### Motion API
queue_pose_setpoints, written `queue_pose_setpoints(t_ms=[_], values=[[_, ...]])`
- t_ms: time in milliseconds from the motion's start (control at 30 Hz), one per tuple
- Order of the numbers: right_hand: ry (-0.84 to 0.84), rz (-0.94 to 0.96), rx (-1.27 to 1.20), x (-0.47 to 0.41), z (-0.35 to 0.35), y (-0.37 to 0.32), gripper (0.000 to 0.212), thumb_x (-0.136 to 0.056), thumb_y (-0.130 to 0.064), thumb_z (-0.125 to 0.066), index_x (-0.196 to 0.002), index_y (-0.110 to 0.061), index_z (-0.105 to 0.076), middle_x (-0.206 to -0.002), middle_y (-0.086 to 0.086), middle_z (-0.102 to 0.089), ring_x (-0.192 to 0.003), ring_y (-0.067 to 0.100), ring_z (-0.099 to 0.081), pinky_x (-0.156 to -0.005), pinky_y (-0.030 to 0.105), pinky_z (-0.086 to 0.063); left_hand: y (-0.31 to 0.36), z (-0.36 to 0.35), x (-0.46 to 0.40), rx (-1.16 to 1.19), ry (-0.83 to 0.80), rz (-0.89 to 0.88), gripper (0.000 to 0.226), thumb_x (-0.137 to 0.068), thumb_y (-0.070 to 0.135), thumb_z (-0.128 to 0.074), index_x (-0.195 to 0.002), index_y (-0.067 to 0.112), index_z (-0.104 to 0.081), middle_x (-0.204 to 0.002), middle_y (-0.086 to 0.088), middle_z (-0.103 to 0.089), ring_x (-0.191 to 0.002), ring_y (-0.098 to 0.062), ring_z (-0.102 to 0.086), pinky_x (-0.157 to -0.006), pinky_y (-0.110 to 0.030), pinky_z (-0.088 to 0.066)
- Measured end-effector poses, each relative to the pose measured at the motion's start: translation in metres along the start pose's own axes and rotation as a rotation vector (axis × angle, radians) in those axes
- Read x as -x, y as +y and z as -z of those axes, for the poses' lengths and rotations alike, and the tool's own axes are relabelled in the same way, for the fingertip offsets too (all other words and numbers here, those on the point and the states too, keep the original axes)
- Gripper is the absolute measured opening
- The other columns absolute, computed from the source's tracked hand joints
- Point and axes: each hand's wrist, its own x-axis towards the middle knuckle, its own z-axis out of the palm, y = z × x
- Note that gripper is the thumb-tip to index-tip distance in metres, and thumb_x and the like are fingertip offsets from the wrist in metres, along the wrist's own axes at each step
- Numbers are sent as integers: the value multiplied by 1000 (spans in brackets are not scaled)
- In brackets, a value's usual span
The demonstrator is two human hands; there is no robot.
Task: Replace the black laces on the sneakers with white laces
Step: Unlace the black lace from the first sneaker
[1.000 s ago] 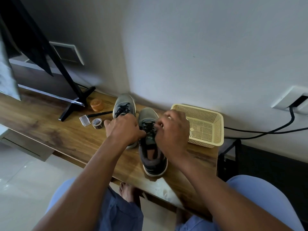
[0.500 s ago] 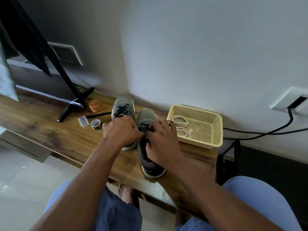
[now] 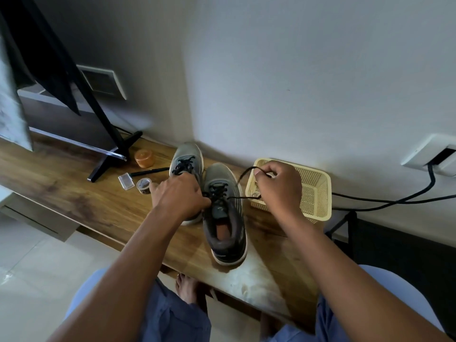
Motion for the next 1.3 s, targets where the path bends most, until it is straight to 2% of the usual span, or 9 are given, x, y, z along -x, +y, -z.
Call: queue_pose_setpoints(t_ms=[167,267,367,500,633,867,1100,1200,1300], values=[[-224,160,152,10,0,-7,23,-69,-37,-55,-57,-20,-63,-57,-5,-64,-59,17,-60,-54,31,-46,4,1,2,65,-6,-33,27,-78,48,-75,-66,26,-65,-74,7,-67,-82,-20,-65,-97,-48,-37],[-272,298,342,8,4,-6,36,-65,-44,-51,-49,-12,-44,-45,1,-39,-46,21,-39,-46,28,-28,5,0,4,154,12,-105,12,-77,42,-78,-87,38,-73,-92,16,-70,-96,-16,-65,-95,-43,-42],[-469,286,507,7,4,-9,45,-65,-54,-46,-53,-10,-49,-49,1,-46,-51,22,-47,-49,29,-27,9,-3,5,187,10,-207,28,-80,31,-77,-104,44,-75,-116,16,-70,-114,-17,-61,-100,-47,-46],[-610,416,836,5,4,-7,41,-66,-58,-59,-66,-17,-53,-62,-3,-48,-66,26,-52,-63,31,-36,20,-13,6,101,33,-277,25,-82,31,-73,-104,44,-76,-120,13,-69,-121,-22,-53,-92,-42,-33],[-575,421,764,11,-5,-8,38,-65,-58,-58,-81,-24,-59,-75,-2,-57,-84,30,-65,-64,33,-38,20,-22,5,14,98,-273,23,-84,39,-76,-106,41,-75,-117,9,-68,-118,-24,-55,-88,-42,-32],[-358,479,719,25,-19,4,37,-83,-58,-65,-90,-21,-64,-88,6,-67,-86,33,-69,-60,33,-38,31,-36,7,-11,228,-281,11,-85,38,-77,-94,34,-73,-104,10,-66,-102,-18,-64,-82,-39,-24],[-359,400,657,23,-20,6,29,-81,-42,-67,-77,-23,-46,-68,-2,-39,-77,34,-64,-58,31,-37,21,-25,0,121,341,-75,7,-83,35,-75,-84,32,-69,-92,11,-62,-88,-17,-56,-94,-47,-36],[-364,393,641,25,-23,7,40,-78,-42,-69,-67,-20,-38,-62,-6,-35,-65,29,-48,-55,30,-33,11,-18,-3,53,308,57,8,-84,38,-74,-83,33,-68,-95,8,-62,-95,-21,-51,-99,-52,-34],[-364,408,625,27,-23,9,45,-78,-40,-69,-60,-21,-33,-59,-5,-35,-61,28,-46,-52,30,-32,12,-17,-2,80,227,-48,20,-82,29,-72,-101,36,-72,-119,4,-66,-117,-28,-52,-101,-52,-35]])
